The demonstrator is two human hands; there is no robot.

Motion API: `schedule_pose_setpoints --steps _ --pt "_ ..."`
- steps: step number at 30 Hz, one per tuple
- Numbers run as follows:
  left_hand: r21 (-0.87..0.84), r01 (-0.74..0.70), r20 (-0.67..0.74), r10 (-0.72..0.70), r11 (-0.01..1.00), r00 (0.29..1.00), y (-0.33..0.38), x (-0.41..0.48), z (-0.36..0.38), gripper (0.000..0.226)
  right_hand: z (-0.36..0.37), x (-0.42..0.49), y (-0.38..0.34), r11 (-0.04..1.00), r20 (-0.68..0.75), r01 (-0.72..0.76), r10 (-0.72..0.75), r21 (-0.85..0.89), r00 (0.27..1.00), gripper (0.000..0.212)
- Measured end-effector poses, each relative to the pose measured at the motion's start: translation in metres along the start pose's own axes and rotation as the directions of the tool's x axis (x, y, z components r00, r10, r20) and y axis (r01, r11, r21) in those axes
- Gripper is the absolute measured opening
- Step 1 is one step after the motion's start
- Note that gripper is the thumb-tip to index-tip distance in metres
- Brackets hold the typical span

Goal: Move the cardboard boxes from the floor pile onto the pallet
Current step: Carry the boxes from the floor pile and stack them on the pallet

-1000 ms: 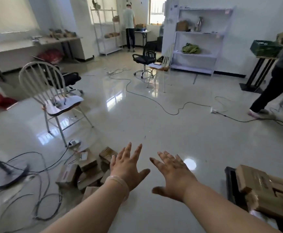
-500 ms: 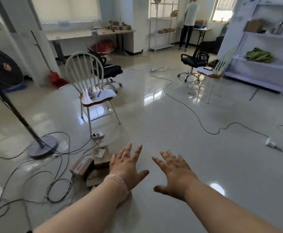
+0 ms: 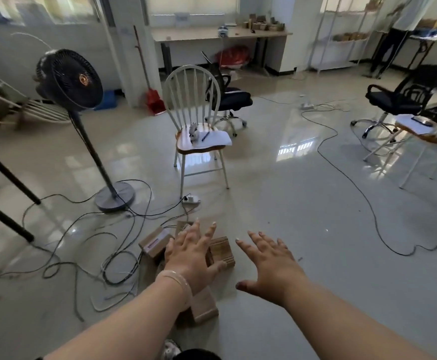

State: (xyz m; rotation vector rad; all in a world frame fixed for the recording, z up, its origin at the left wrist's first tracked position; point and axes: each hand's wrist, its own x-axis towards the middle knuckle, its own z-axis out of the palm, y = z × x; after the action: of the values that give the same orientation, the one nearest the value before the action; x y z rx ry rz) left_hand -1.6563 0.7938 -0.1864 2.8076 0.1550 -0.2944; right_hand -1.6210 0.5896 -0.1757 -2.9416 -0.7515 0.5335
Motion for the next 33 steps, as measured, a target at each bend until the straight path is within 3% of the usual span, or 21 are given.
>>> schedule_pose_setpoints --steps 10,17,25,33 --pt "0.004 0.156 0.126 -0.155 0.988 0.980 -0.143 0.119 0.009 0.085 0.009 0.176 -0.029 0.997 0.117 -0.072 0.070 0.013 0.991 0.097" --pt "-0.062 0.222 0.192 -0.207 0.973 0.959 -0.209 0.207 0.035 0.085 0.047 0.282 -0.039 0.999 0.240 -0.034 0.023 0.039 0.971 0.095" --pt "-0.043 0.364 0.279 -0.339 0.930 0.899 -0.292 0.324 0.166 0.083 0.174 0.452 0.005 0.987 0.347 -0.158 0.139 0.027 0.927 0.095" --pt "-0.062 0.405 0.294 -0.371 0.912 0.881 -0.366 0.467 0.343 0.083 0.363 0.617 0.034 0.987 0.403 -0.124 0.074 0.098 0.912 0.099"
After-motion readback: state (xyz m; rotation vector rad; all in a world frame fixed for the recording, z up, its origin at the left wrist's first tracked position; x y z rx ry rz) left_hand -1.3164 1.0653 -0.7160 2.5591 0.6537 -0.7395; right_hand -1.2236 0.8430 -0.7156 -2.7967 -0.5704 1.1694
